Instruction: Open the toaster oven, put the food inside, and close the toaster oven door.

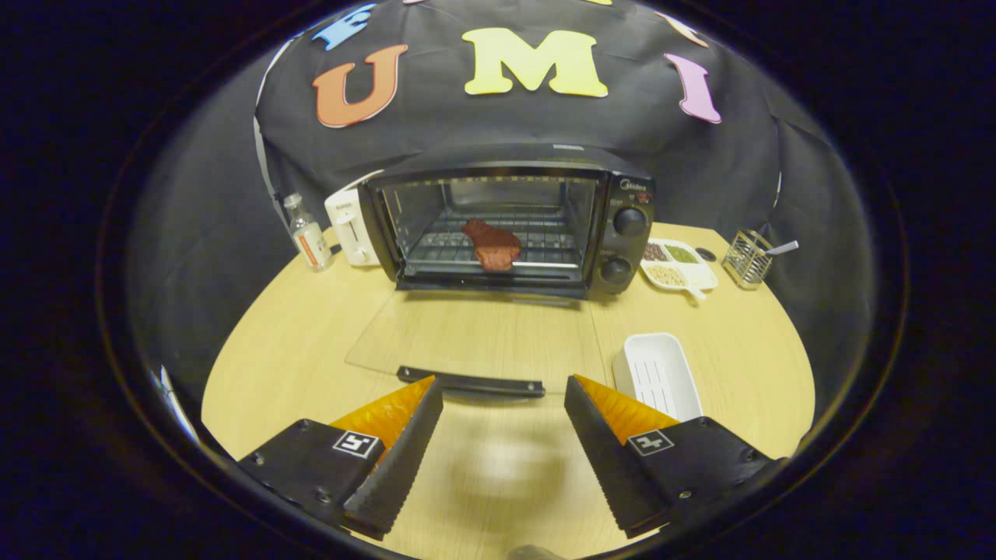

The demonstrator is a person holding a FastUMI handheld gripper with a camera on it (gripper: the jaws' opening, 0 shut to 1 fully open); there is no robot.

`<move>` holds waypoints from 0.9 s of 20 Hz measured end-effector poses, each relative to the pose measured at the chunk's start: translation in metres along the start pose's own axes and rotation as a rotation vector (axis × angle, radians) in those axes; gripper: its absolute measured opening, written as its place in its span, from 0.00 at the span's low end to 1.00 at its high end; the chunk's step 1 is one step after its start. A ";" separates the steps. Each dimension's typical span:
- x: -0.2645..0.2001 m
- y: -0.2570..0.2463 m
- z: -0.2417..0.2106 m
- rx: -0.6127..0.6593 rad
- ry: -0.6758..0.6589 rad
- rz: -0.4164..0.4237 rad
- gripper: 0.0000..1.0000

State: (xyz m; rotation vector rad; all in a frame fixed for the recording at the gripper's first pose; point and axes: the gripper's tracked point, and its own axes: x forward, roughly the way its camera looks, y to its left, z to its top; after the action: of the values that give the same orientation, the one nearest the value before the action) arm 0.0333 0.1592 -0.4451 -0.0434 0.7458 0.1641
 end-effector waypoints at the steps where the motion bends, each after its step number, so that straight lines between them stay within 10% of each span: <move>1: 0.002 0.002 -0.011 0.005 0.024 0.004 1.00; 18: 0.071 0.020 -0.026 -0.016 0.116 -0.016 1.00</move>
State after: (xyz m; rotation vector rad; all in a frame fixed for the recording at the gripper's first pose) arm 0.0633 0.1856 -0.5121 -0.0742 0.8592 0.1534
